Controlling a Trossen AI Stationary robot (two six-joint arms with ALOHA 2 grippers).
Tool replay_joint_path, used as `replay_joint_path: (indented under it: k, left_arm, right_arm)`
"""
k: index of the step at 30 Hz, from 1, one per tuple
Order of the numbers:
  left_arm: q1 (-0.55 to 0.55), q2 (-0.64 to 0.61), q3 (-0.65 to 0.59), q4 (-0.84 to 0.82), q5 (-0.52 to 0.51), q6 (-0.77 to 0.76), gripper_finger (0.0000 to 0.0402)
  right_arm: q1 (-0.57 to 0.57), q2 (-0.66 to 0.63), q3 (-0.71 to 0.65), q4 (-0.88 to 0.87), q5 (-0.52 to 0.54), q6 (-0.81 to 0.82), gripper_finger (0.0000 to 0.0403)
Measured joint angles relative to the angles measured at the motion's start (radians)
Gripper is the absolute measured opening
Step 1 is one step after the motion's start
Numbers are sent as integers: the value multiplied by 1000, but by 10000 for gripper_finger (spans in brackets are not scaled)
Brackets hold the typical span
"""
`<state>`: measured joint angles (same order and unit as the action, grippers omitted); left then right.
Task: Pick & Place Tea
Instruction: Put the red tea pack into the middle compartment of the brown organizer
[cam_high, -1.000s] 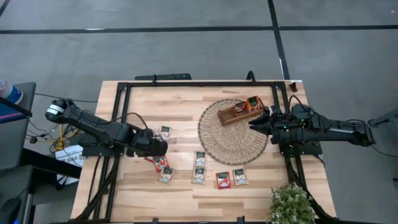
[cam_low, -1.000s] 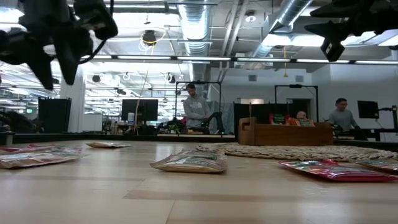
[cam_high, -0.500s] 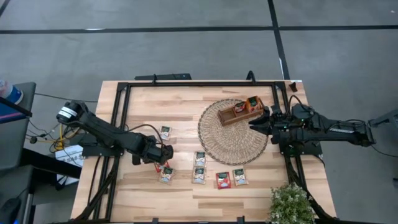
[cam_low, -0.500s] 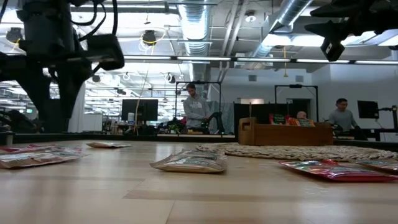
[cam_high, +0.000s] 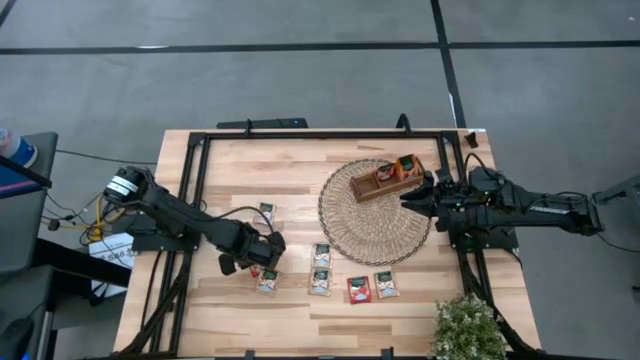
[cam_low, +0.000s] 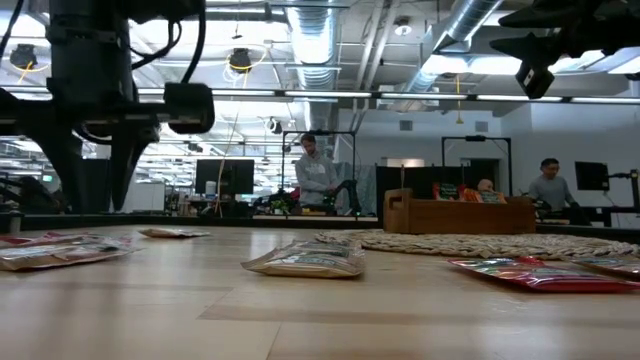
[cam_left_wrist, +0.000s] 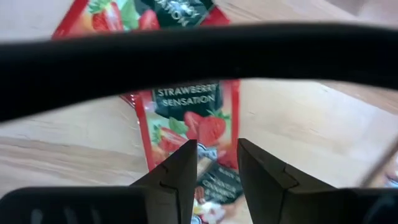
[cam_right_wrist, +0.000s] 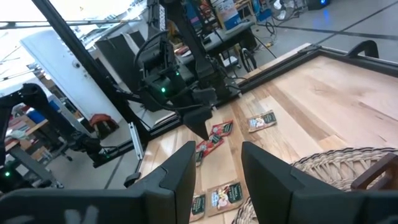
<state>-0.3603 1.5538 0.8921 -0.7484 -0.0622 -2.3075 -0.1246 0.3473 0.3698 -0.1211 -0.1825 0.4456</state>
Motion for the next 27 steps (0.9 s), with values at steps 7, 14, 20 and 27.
replay_joint_path:
  k: [7,14,20,27]
  left_arm:
    - [0,83,54,-69,13,-48,105]
    - [0,84,96,-139,-2,-64,106]
    - [0,84,97,-112,26,-43,108]
    - [0,84,97,-133,45,-28,108]
  right_arm:
    - [0,0,0,-1,0,0,123]
    - [0,0,0,-3,0,0,123]
    - [0,0,0,-3,0,0,123]
    - [0,0,0,-4,0,0,123]
